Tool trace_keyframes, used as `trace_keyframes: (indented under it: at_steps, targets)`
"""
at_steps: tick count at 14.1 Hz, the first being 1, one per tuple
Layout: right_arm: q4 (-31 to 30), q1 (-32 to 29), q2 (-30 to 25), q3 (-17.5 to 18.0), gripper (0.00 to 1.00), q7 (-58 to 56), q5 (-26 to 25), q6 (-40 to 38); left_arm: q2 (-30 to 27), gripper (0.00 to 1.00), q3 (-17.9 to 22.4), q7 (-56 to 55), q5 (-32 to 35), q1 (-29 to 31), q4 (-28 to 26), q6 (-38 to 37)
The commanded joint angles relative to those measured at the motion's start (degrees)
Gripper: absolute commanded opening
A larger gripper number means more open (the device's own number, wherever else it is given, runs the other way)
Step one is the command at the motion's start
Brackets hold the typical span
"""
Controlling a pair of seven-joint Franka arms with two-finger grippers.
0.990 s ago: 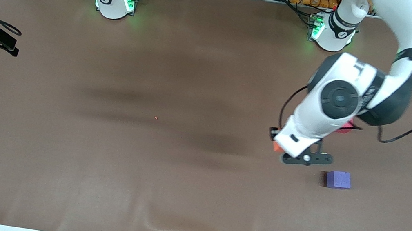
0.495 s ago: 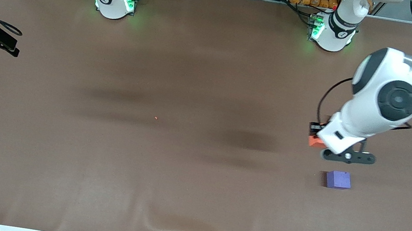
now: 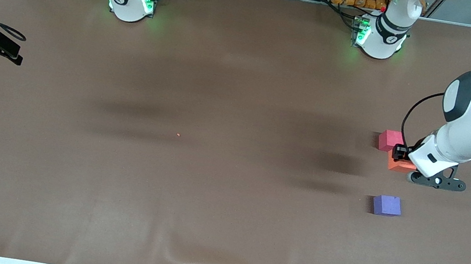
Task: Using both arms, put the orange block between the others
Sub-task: 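Lower the orange cube between the pink and purple cubes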
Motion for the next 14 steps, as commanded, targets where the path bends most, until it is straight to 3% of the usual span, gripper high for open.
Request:
trace_keyframes:
  at_steps: [1, 7, 14]
  targets:
    - [-0.1, 1.1, 0.0, -0.2, 1.0, 0.4, 0.3, 0.3, -0.7, 0.0, -0.8, 2.0, 1.2, 2.8, -7.0, 9.6]
    - [0.3, 1.3, 0.1, -0.2, 1.0, 0.2, 0.2, 0.0, 7.9, 0.0, -0.5, 4.3, 1.7, 6.6, -10.2, 23.4]
    - [0.5, 1.0, 0.1, -0.4, 1.0, -1.4, 0.1, -0.7, 11.4, 0.0, -0.5, 5.2, 1.7, 6.8, -9.9, 25.7]
